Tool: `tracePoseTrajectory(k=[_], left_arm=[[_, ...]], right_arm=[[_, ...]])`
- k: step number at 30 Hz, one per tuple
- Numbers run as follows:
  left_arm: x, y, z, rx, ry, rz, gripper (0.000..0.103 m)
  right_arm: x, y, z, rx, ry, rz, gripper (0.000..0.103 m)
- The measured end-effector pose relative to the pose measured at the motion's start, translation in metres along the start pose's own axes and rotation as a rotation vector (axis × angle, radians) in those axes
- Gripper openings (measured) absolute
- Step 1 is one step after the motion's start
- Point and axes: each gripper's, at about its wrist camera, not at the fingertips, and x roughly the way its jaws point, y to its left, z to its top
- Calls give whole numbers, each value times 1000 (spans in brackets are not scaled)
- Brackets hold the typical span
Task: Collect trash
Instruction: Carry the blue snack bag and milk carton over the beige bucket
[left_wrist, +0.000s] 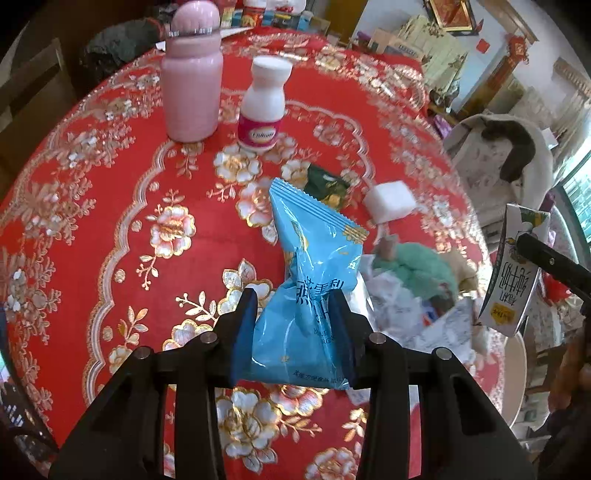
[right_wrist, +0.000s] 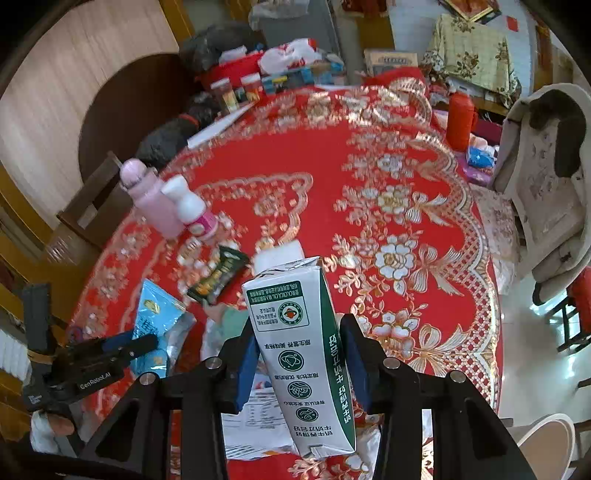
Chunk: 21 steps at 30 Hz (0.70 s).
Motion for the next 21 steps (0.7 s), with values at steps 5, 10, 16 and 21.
tracePoseTrajectory(k=[5,10,16,21], left_arm=[[-25,-11,-1,14,-34,-19,37],[-43,-34,-10,59,-55,-37,37],[-50,-66,-25,106,-57,-64,37],[-51,-95,-36,156,-51,-87,37]], right_arm=[[-25,7,-3,0,-42,23,42],[-34,9,-17,5,-30,23,42],[-39,0,-44,32,-4,9,42],[-47,-15,-64,63,11,-16,42]])
